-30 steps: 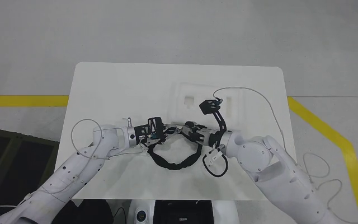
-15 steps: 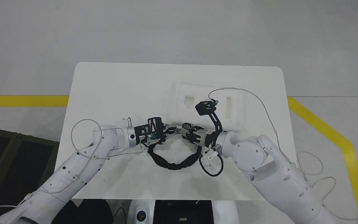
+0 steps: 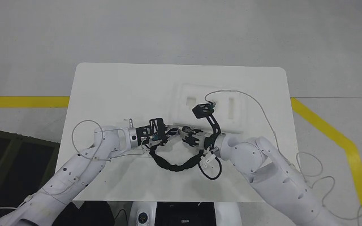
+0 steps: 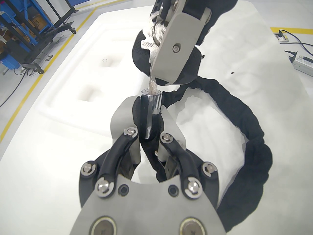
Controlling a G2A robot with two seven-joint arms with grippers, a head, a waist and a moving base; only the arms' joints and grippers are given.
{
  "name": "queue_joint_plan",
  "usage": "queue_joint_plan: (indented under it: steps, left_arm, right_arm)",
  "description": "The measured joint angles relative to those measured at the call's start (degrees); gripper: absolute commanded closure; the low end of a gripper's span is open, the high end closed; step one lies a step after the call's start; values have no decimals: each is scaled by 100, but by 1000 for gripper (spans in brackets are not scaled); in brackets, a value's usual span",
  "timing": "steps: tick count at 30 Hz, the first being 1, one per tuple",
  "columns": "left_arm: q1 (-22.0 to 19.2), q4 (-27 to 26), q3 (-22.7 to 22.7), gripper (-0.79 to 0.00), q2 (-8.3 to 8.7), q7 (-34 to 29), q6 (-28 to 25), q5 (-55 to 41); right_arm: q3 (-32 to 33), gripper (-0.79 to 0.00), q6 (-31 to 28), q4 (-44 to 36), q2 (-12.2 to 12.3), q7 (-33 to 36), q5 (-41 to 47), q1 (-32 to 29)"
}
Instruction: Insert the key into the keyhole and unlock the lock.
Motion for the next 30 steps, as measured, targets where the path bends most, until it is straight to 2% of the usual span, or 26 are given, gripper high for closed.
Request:
queue_joint_plan:
  steps: [5, 6, 7, 20, 30]
  left_arm:
    - [0, 0, 0, 0, 0, 0, 0, 0]
    - [0, 0, 0, 0, 0, 0, 0, 0]
    - [0, 0, 0, 0, 0, 0, 0, 0]
    - [0, 0, 0, 0, 0, 0, 0, 0]
    - [0, 0, 0, 0, 0, 0, 0, 0]
  right_arm:
    - [-25, 0, -10, 49, -33, 3, -12, 30]
    - [-24, -28, -10, 55, -38, -2, -13, 35]
    - [-18, -108, -9, 60, -42, -8, -14, 40]
    - [103, -197, -19, 66, -79, 20, -17, 33]
    - [349, -206, -42, -54, -63, 135, 52, -80]
